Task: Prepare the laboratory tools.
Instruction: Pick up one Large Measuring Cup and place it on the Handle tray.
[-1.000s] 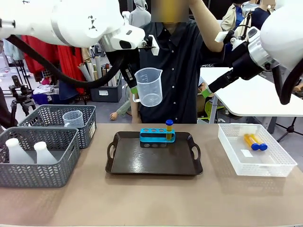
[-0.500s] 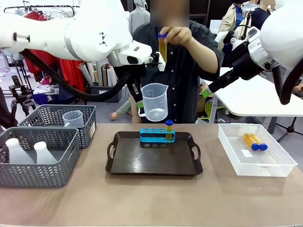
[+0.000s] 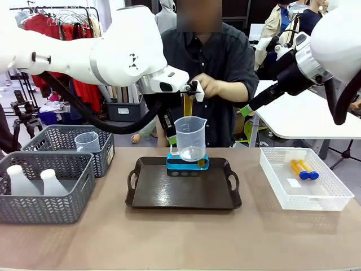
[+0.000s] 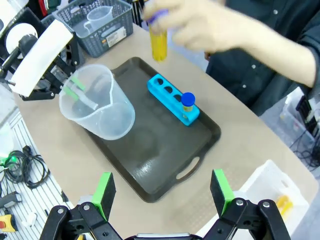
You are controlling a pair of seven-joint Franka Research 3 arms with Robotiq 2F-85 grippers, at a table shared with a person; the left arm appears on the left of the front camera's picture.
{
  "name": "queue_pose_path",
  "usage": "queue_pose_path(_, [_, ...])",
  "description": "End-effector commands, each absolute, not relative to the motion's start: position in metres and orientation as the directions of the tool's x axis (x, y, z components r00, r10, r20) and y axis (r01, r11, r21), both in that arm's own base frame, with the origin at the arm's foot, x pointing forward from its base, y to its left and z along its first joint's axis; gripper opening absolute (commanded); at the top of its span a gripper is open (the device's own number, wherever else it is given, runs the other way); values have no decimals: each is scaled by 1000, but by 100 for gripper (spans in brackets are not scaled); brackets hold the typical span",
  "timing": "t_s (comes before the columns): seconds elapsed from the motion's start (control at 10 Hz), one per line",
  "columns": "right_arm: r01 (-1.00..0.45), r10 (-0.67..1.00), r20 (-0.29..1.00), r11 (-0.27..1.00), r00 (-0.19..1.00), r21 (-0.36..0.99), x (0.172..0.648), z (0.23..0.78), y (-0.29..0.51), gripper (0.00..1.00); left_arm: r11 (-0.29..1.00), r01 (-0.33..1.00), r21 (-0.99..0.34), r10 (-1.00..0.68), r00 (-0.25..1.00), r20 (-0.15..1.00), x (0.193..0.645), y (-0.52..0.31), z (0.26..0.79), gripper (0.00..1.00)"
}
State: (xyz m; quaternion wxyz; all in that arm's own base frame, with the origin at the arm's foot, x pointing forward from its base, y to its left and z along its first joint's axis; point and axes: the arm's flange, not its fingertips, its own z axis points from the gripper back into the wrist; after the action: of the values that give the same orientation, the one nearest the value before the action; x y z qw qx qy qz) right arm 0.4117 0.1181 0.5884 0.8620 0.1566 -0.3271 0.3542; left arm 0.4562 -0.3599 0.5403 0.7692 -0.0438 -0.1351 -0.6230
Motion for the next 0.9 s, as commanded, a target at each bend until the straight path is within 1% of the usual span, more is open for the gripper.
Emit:
queue_pose_path(0.0, [-714, 499, 681, 698, 537, 51, 412, 589, 119, 100, 209, 974, 91, -945, 177, 276, 455, -351, 545, 0])
queue_pose_path(0.6, [-714, 499, 681, 698, 537, 51, 412, 589, 119, 100, 232, 968, 98, -945, 200, 259, 458, -341, 550, 0])
queue_pose_path(0.7, [-714, 499, 681, 698, 537, 51, 412, 589, 119, 100, 245, 960, 133, -943, 204, 262, 459, -333, 560, 0])
queue_pose_path(0.8, [-714, 499, 681, 698, 537, 51, 412, 589, 119, 100, 241, 965, 105, -943, 207, 262, 461, -348, 547, 0])
